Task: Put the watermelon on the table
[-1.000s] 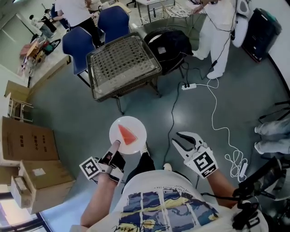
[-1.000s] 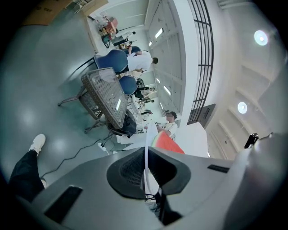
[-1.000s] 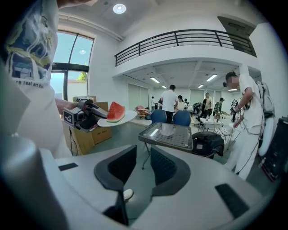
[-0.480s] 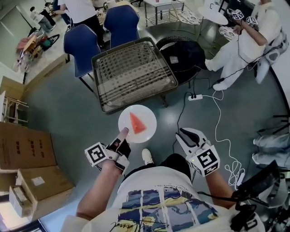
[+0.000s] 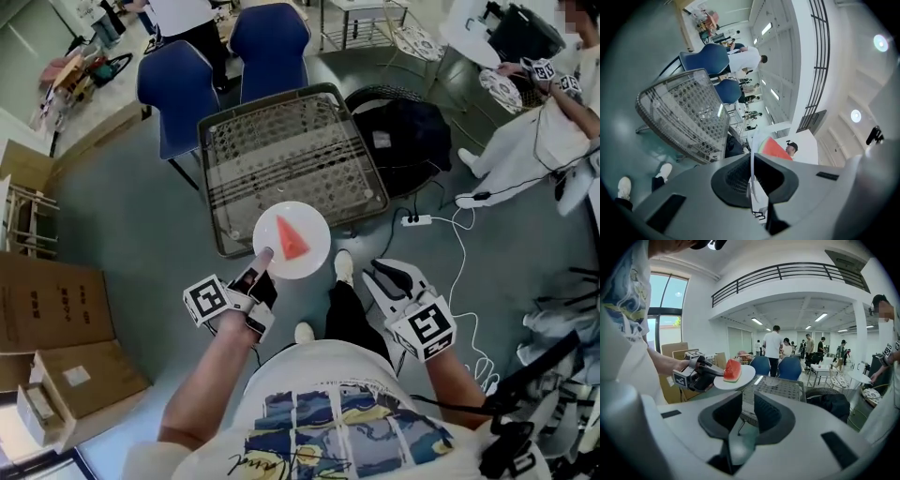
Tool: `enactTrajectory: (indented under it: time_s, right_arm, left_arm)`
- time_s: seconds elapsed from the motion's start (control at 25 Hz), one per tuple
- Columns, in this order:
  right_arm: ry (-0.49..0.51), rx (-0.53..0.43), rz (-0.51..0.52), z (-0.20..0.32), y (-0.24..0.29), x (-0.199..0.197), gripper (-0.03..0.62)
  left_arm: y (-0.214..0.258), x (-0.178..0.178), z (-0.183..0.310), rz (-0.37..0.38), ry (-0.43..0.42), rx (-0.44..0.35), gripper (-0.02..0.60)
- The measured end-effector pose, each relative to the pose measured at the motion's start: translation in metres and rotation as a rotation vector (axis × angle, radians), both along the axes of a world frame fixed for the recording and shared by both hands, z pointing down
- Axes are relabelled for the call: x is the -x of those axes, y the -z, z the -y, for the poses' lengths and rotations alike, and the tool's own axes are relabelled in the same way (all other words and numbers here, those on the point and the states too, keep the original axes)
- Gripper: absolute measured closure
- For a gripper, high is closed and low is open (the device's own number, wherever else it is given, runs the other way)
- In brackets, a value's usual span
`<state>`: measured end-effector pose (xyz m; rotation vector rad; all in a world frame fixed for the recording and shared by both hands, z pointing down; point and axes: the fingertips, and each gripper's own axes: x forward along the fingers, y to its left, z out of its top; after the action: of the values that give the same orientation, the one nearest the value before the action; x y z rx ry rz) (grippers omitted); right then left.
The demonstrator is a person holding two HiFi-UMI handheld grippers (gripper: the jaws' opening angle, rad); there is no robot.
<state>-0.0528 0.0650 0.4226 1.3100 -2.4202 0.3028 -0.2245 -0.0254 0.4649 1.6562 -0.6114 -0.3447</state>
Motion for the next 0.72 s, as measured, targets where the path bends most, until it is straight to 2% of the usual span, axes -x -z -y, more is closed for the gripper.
enactTrajectory:
  time_s: [0.12,0.36,0.72]
  right_arm:
    - [0.052,0.002,0.000,0.050,-0.001,-0.016,0.513]
    - [0.114,0.017,0.002,0.147,-0.006,-0.065,0.513]
    - [0.141,0.119,0.009,0.233,-0.031,-0.143,0.513]
  left_arm:
    - [-0.010,-0.019,0.041,-0.005,0.036,0.019,0.563]
    - [-0.043,-0.065,0.139,0.033,0.079,0.049,0.562]
    - [-0.113,-0.131,0.278,0.041,0.114,0.085,0.563]
